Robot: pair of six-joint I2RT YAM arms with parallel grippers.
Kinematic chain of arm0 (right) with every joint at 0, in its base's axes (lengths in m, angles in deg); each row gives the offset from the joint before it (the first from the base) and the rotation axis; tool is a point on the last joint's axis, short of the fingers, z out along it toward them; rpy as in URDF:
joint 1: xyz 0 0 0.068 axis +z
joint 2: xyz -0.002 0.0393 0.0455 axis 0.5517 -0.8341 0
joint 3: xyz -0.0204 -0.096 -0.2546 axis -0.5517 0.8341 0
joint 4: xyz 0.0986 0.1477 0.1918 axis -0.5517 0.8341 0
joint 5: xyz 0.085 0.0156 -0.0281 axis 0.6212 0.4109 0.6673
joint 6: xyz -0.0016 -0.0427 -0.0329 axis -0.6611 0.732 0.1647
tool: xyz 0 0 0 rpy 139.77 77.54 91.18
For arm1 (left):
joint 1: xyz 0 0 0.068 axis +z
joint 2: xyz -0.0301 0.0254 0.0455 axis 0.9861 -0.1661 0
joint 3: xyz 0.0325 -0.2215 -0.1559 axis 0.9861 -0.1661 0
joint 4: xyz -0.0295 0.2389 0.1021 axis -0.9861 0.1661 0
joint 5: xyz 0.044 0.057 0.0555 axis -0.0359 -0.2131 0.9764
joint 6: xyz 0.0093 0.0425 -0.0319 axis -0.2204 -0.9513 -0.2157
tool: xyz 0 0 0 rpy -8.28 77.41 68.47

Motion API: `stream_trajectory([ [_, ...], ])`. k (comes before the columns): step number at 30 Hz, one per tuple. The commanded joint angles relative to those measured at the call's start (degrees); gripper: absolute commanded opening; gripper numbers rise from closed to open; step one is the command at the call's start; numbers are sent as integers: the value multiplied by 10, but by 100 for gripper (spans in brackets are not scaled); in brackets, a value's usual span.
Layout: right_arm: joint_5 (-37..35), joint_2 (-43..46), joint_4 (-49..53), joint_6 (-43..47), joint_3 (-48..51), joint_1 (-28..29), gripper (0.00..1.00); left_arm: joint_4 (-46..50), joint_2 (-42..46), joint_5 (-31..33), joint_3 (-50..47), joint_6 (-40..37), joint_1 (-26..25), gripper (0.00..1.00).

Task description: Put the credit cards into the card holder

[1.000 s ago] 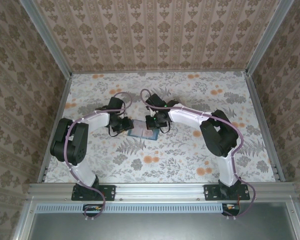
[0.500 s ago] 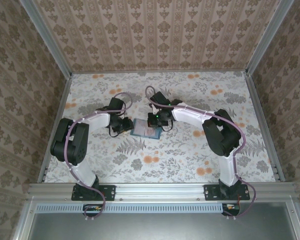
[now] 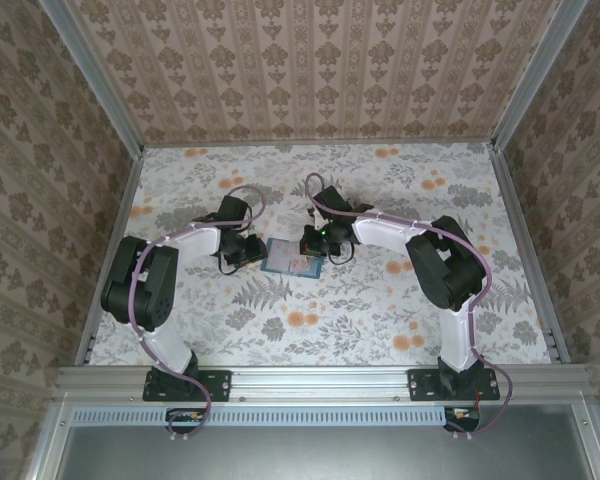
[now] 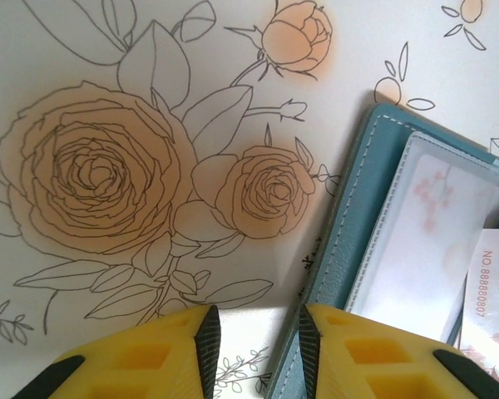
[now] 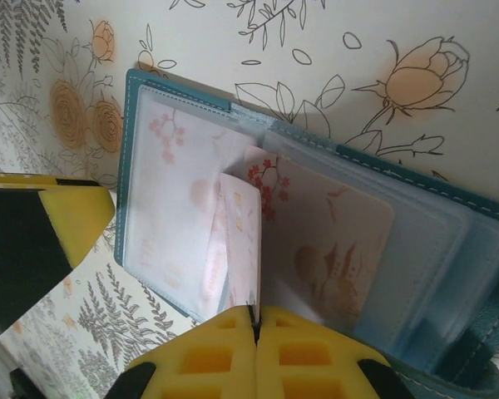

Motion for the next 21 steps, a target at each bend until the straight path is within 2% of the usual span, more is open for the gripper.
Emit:
stream_trajectory([
  [1, 10, -10, -3, -22, 14, -2, 0, -7, -26, -14, -18, 12, -19, 33],
  [21, -30, -22, -150, -72, 80, -6, 0, -11, -38, -18, -18, 18, -33, 29],
])
